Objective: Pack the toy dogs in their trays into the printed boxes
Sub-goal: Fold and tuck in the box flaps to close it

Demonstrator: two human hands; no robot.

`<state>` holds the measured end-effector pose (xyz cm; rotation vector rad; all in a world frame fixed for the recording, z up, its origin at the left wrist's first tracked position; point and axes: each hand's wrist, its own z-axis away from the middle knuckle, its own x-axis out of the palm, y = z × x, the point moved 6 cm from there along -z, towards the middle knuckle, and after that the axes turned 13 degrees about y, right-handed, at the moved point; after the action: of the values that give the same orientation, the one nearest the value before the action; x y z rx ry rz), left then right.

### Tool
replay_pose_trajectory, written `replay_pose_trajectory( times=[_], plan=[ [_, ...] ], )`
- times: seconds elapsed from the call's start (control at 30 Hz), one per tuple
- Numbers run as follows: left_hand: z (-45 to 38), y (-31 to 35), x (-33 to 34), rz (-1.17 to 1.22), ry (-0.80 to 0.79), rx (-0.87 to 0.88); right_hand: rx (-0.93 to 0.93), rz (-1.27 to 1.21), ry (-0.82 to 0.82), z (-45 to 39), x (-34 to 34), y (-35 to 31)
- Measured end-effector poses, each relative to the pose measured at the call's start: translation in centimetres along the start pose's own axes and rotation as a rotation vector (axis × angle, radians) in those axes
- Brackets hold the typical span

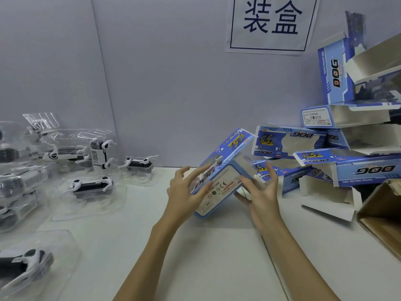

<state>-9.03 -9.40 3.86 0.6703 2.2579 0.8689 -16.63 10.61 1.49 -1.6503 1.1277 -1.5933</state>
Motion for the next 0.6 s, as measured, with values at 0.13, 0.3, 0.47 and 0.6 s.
replay_pose_trajectory(
  times=[0.13, 0.3, 0.47, 0.6],
  plan=[
    [1.2, -1.1, 1.3, -0.026, -0.100, 0.027, -0.036, 0.044, -0.218, 1.2, 0.8, -0.4],
    [1.7, 0.1, 1.9, -0.229, 0.050, 0.059, -0.239, 0.173, -0.020, 1.4, 1.8, -1.1],
    [0.2, 0.6, -0.7, -0.088, 0.220, -0.037, 0.019, -0.039, -0.023, -0.3, -0.2, -0.8],
    [0.2, 0.3, 0.2, 0.366, -0.119, -0.331, 0.046, -0.037, -0.175, 0.1, 0.1, -1.1]
  ],
)
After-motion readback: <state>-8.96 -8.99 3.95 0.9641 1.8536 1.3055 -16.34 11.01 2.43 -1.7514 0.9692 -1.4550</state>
